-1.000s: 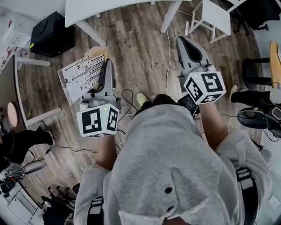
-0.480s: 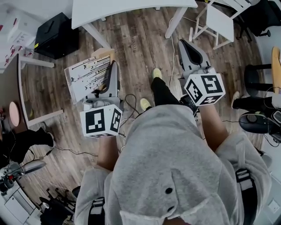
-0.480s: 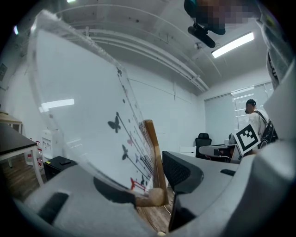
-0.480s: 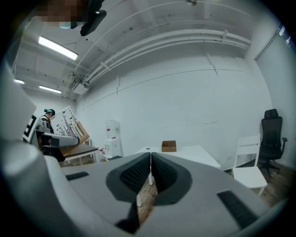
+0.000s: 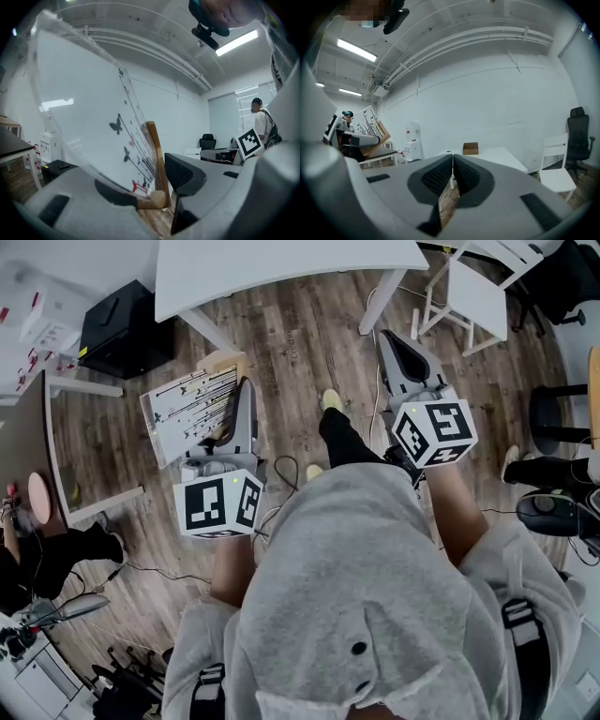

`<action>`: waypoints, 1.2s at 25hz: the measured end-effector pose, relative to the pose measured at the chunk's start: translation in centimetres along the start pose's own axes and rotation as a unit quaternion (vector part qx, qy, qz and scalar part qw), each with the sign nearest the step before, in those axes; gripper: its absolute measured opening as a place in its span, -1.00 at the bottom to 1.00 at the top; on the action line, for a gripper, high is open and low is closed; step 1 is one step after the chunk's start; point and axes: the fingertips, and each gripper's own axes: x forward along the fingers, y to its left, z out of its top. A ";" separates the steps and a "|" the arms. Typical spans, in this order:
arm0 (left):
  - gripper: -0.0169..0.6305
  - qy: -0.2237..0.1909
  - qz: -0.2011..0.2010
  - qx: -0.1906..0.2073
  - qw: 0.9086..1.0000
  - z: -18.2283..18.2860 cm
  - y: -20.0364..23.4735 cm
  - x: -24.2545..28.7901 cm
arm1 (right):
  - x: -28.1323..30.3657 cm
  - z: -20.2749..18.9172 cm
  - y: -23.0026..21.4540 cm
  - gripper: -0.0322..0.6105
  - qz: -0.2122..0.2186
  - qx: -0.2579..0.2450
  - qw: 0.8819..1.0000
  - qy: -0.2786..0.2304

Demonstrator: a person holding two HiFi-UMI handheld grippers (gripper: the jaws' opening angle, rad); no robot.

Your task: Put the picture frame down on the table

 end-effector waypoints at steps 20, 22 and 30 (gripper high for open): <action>-0.34 0.019 -0.004 0.004 1.000 1.2 1.3 16.9 | 12.8 1.6 -10.3 -0.82 0.003 0.008 1.000 0.008; -0.34 0.019 -0.001 0.006 1.000 1.5 1.3 18.2 | 13.9 1.8 -11.2 -0.82 0.008 0.007 1.000 0.009; -0.34 0.023 0.024 0.010 0.999 2.1 2.0 22.6 | 18.4 2.7 -13.8 -0.82 0.034 0.000 0.999 0.007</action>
